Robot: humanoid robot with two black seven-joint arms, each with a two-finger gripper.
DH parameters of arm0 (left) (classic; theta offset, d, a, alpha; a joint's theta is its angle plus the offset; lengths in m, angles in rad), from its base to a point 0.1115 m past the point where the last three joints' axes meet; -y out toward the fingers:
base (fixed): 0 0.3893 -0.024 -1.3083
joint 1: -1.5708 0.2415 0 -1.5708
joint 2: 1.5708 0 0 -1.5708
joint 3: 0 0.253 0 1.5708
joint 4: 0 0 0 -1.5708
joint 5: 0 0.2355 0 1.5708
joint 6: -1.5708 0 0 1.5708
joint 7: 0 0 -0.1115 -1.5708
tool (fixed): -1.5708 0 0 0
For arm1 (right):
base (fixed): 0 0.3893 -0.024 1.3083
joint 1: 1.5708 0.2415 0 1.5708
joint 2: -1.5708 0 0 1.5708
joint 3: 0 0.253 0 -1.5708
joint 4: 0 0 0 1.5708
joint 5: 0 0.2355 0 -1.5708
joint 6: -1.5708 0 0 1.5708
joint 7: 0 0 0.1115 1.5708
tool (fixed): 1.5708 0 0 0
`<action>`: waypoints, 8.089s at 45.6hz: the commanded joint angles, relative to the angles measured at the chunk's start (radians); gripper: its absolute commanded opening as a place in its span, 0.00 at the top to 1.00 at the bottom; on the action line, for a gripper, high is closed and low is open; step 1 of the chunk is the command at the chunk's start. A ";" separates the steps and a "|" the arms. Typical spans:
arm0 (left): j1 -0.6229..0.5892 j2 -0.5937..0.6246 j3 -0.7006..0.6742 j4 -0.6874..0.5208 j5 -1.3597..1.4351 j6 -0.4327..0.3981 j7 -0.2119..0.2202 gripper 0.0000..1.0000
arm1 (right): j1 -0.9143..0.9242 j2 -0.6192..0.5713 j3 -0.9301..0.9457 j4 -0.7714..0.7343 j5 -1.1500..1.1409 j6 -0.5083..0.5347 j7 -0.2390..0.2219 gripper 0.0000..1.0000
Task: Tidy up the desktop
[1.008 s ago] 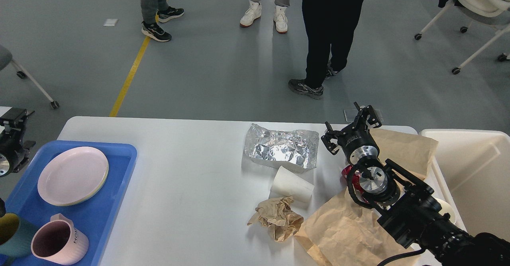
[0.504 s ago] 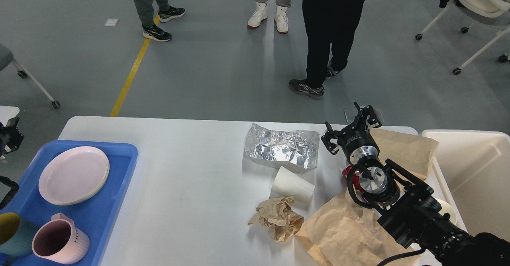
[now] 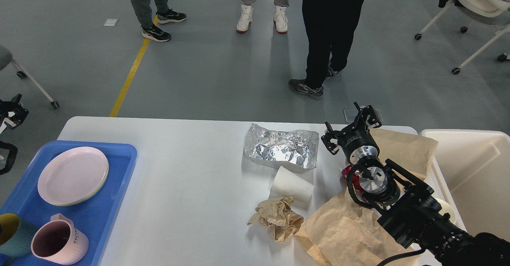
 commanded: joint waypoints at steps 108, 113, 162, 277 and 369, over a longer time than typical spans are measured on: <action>0.093 -0.387 0.128 -0.034 -0.005 -0.020 -0.545 0.04 | 0.000 0.000 0.000 0.000 0.000 0.000 0.000 0.00; 0.093 -0.387 0.128 -0.034 -0.005 -0.020 -0.543 0.04 | 0.000 0.000 0.000 -0.002 0.000 0.000 0.000 0.00; 0.093 -0.387 0.130 -0.034 -0.005 -0.020 -0.545 0.04 | 0.014 0.000 0.000 -0.009 0.000 -0.002 -0.009 0.00; 0.100 -0.390 0.131 -0.034 -0.005 -0.020 -0.646 0.04 | 0.494 -0.536 -0.958 0.166 -0.228 0.080 -0.015 0.00; 0.100 -0.390 0.131 -0.034 -0.005 -0.020 -0.646 0.04 | 1.060 -0.331 -2.321 0.373 -0.110 0.675 -0.163 0.00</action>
